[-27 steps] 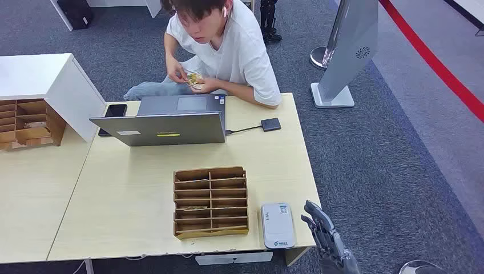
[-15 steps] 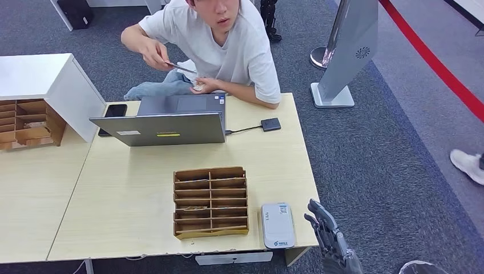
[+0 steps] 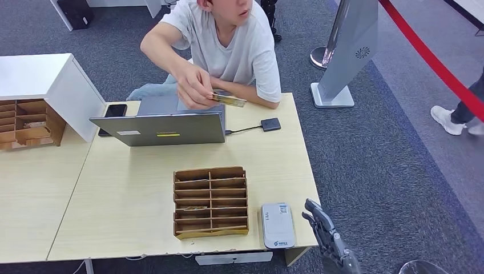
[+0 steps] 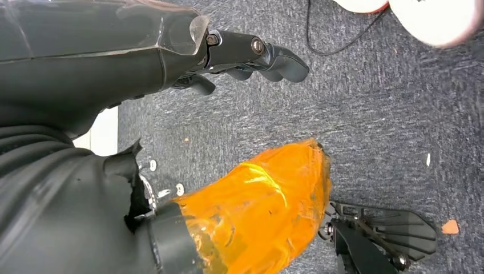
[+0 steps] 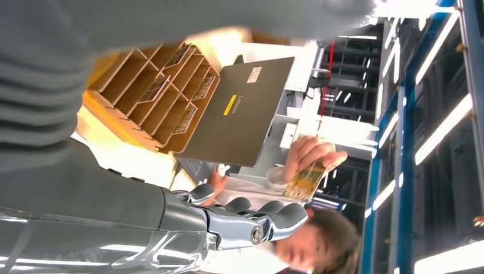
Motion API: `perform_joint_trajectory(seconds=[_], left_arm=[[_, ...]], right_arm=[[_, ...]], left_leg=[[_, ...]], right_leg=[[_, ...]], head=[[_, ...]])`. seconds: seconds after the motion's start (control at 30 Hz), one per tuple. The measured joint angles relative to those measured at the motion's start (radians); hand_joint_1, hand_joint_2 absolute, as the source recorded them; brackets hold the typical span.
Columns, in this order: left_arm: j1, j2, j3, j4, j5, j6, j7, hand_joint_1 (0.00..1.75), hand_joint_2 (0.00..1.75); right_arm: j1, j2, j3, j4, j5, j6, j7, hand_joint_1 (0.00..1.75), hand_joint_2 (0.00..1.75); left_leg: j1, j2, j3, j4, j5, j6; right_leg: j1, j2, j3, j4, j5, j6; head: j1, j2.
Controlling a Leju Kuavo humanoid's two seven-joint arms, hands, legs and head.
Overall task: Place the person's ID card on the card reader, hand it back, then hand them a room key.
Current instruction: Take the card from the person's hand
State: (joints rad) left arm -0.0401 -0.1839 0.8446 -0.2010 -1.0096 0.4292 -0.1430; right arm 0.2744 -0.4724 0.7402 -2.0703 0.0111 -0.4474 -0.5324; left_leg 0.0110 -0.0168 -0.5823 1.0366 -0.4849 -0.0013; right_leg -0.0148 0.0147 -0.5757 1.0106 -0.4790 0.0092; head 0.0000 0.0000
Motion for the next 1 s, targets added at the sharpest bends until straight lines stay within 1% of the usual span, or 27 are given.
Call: perform_joint_trajectory(seconds=[0.23,0.4,0.57,0.7,0.8,0.9,1.0], left_arm=[[-0.002,0.001,-0.001,0.000,-0.011,-0.015,-0.016,0.00,0.00],[-0.003,0.001,-0.002,0.000,-0.022,-0.016,0.000,0.00,0.00],[-0.003,0.001,-0.002,0.000,-0.028,-0.018,0.005,0.00,0.00],[-0.005,0.001,-0.003,0.000,-0.034,-0.027,0.000,0.00,0.00],[-0.009,0.002,-0.005,0.000,-0.043,-0.034,0.001,0.00,0.00],[-0.011,0.002,-0.012,0.000,-0.055,-0.036,0.014,0.00,0.00],[-0.012,0.002,-0.020,0.000,-0.062,-0.041,0.023,0.00,0.00]], right_arm=[[-0.037,0.026,-0.033,0.003,0.104,0.042,0.040,0.00,1.75],[-0.058,0.067,-0.074,0.008,0.204,0.060,0.084,0.00,1.75],[-0.072,0.097,-0.108,0.013,0.265,0.066,0.109,0.00,1.75],[-0.110,0.125,-0.143,0.035,0.388,0.065,0.172,0.00,1.75],[-0.153,0.150,-0.163,0.059,0.505,0.059,0.229,0.00,1.75],[-0.197,0.176,-0.172,0.080,0.638,0.045,0.290,0.00,1.75],[-0.236,0.198,-0.173,0.097,0.744,0.027,0.341,0.00,1.75]], left_leg=[[0.000,0.000,0.000,0.000,0.000,0.000],[0.000,0.000,0.000,0.000,0.000,0.000],[0.000,0.000,0.000,0.000,0.000,0.000],[0.000,0.000,0.000,0.000,0.000,0.000],[0.000,0.000,0.000,0.000,0.001,0.000],[0.000,0.000,0.001,0.000,0.001,0.000],[0.000,0.000,0.000,0.000,0.001,0.000]], right_leg=[[0.000,0.000,0.000,0.000,0.000,0.000],[0.000,0.000,0.000,0.000,0.000,0.000],[0.000,0.000,0.000,0.000,0.000,0.000],[0.000,0.000,0.000,0.000,0.000,0.000],[0.000,0.000,0.000,0.000,0.000,0.000],[0.000,0.000,0.000,0.000,0.001,0.000],[0.000,0.000,0.000,0.001,0.001,0.000]], head=[[0.000,0.000],[0.000,0.000],[0.000,0.000],[0.000,0.000],[0.000,0.000],[0.000,0.000],[0.000,0.000]])
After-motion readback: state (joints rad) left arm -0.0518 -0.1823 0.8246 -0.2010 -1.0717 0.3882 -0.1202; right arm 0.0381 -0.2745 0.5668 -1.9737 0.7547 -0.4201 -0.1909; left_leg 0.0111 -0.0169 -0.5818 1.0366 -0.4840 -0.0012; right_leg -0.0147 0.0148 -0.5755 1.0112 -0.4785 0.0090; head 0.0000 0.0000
